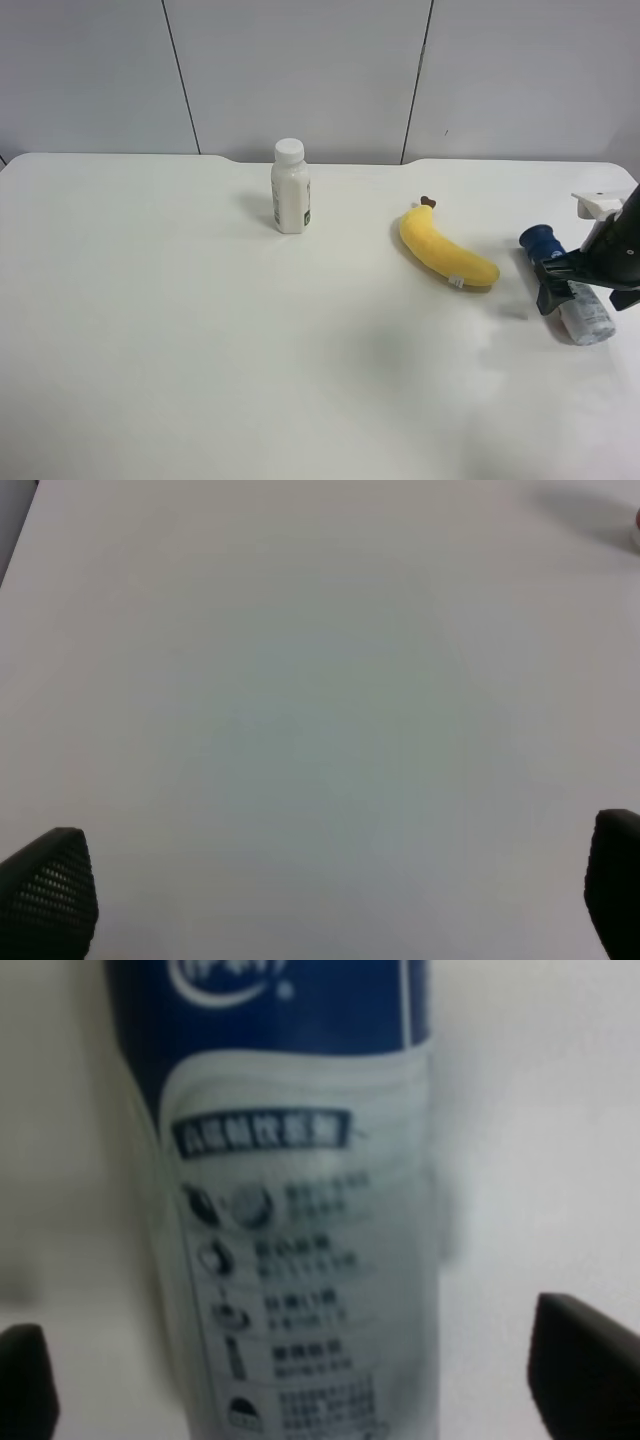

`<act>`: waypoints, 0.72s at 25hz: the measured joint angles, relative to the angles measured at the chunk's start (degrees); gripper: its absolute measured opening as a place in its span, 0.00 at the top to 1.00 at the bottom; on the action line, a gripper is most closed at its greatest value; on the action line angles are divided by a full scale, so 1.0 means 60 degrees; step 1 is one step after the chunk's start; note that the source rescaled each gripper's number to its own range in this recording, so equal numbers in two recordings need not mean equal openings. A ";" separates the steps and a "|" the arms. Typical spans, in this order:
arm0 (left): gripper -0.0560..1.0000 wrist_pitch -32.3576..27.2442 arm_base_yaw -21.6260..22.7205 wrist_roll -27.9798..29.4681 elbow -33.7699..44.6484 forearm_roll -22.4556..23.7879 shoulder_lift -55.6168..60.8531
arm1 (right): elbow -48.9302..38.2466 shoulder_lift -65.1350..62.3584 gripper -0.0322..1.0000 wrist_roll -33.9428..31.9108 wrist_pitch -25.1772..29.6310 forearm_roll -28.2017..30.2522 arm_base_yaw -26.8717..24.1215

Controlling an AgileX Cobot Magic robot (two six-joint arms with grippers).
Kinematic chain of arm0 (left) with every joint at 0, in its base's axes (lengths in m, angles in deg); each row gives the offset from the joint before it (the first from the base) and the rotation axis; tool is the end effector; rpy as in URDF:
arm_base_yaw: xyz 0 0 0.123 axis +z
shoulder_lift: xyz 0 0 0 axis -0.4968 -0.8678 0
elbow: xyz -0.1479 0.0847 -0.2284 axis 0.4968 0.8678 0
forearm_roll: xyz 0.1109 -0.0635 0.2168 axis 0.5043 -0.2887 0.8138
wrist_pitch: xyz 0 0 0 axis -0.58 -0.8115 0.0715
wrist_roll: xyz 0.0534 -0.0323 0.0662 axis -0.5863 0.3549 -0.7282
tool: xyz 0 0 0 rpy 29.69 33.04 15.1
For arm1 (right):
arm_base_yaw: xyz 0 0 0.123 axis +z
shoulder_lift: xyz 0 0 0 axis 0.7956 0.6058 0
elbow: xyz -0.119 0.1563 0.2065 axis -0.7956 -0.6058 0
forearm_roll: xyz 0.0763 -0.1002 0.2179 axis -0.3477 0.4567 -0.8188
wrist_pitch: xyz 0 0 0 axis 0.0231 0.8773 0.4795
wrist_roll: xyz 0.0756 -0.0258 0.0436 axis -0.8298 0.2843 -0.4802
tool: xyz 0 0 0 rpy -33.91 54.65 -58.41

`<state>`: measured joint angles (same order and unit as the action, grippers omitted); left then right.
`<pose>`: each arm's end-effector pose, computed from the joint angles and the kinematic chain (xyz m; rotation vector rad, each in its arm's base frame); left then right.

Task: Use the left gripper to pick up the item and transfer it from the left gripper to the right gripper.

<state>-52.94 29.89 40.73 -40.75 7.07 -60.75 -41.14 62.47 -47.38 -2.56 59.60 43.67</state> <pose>-0.0068 0.0000 0.2798 0.0434 2.0287 0.0293 0.2833 -0.0477 0.1289 -0.0173 3.0040 -0.0772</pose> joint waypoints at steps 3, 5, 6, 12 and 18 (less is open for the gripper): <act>0.01 0.0000 0.0000 0.0000 0.0000 0.0000 0.0000 | 0.0000 0.0000 0.02 -0.0018 0.0011 0.0008 0.0000; 0.01 0.0000 0.0000 0.0000 0.0000 0.0000 0.0000 | 0.0000 0.0000 0.01 -0.0023 0.0032 0.0008 0.0000; 0.01 0.0000 0.0000 0.0000 0.0000 0.0000 0.0000 | 0.0000 0.0000 0.00 -0.0023 0.0043 0.0008 0.0000; 0.01 0.0000 0.0000 0.0000 0.0000 0.0000 0.0000 | 0.0000 -0.0237 0.00 -0.0030 0.0312 0.0008 0.0000; 0.01 0.0000 0.0000 0.0000 0.0000 0.0000 0.0000 | 0.0000 -0.1513 0.00 -0.0074 0.0731 0.0008 0.0000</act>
<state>-52.94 29.89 40.73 -40.75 7.07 -60.75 -41.14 53.40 -47.82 1.82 59.65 43.67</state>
